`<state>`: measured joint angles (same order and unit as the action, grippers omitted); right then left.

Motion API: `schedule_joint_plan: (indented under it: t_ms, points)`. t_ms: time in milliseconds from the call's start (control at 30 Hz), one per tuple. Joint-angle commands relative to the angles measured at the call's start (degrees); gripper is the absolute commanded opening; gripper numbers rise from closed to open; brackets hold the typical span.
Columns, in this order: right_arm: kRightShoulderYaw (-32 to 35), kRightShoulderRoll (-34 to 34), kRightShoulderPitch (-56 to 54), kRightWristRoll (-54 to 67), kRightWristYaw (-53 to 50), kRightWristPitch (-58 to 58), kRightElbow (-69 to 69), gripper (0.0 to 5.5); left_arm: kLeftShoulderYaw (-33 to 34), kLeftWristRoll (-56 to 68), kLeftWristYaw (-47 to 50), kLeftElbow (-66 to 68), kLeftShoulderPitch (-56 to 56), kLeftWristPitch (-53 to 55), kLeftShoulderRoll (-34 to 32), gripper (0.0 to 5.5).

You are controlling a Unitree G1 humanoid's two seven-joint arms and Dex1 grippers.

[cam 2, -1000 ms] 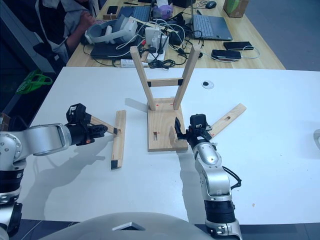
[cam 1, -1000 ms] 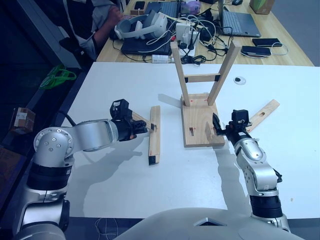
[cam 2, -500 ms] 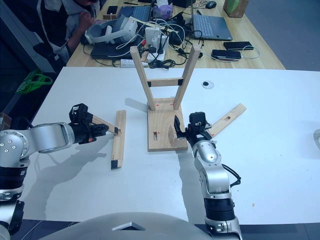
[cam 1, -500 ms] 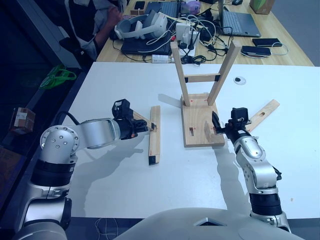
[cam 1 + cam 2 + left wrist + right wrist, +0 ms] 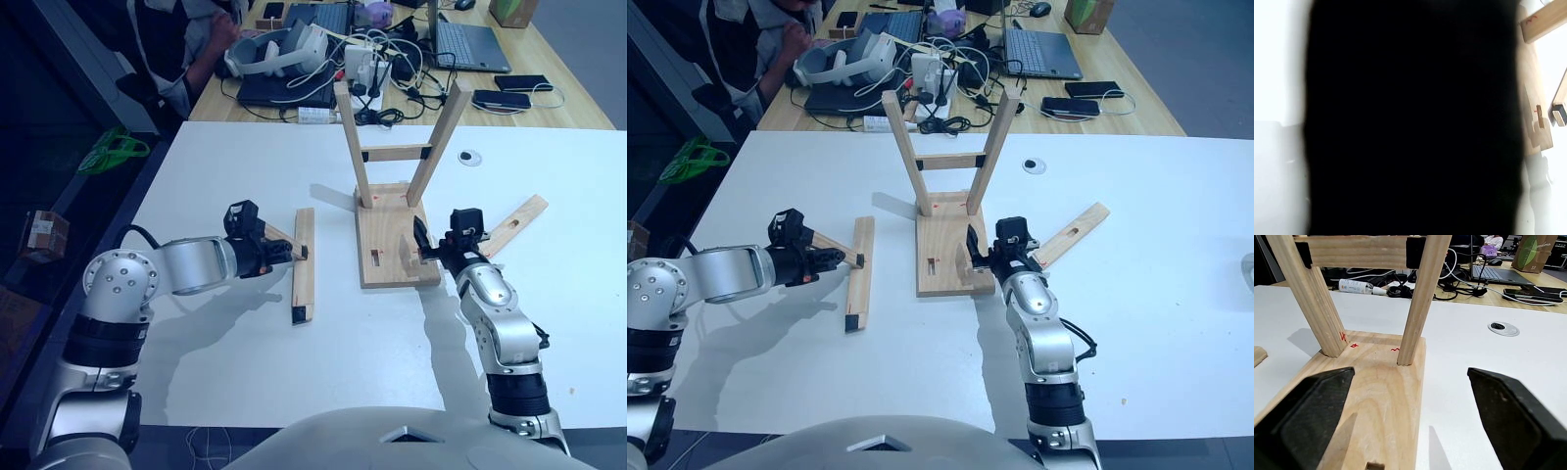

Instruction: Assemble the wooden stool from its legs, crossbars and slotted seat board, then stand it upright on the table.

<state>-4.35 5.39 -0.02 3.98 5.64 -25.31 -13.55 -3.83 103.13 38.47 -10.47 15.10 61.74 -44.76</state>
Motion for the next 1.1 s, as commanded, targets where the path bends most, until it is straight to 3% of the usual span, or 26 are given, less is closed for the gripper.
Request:
schedule_joint_plan:
  t_ms: [33, 233, 600, 867, 1100]
  points:
    - [-0.05, -0.14, -0.87, -0.6, -0.15, 0.26, 0.47, 4.32, -1.08, -3.95, -1.88, 1.73, -0.17, 3.19, -2.0, 0.4]
    - [-0.06, -0.66, -1.06, -0.76, -0.53, 0.72, 1.09, 4.32, 1.36, -10.72, -4.44, 6.51, 3.29, 5.35, -3.53, 0.4]
    - [0.27, -1.93, -1.93, -1.45, -0.9, 1.92, 2.84, 4.32, 3.71, -19.22, -7.41, 12.73, 8.2, 10.42, -0.03, 0.4]
    - [0.38, -2.09, -3.19, -1.53, -0.99, 2.56, 4.1, 4.32, -5.57, -42.49, -32.45, 23.16, 19.52, 14.13, -5.6, 0.4]
    - [0.38, -1.73, -4.07, -1.48, -0.59, 2.72, 4.74, 4.32, -10.86, -59.15, -48.75, 29.75, 24.15, 10.82, -3.32, 0.4]
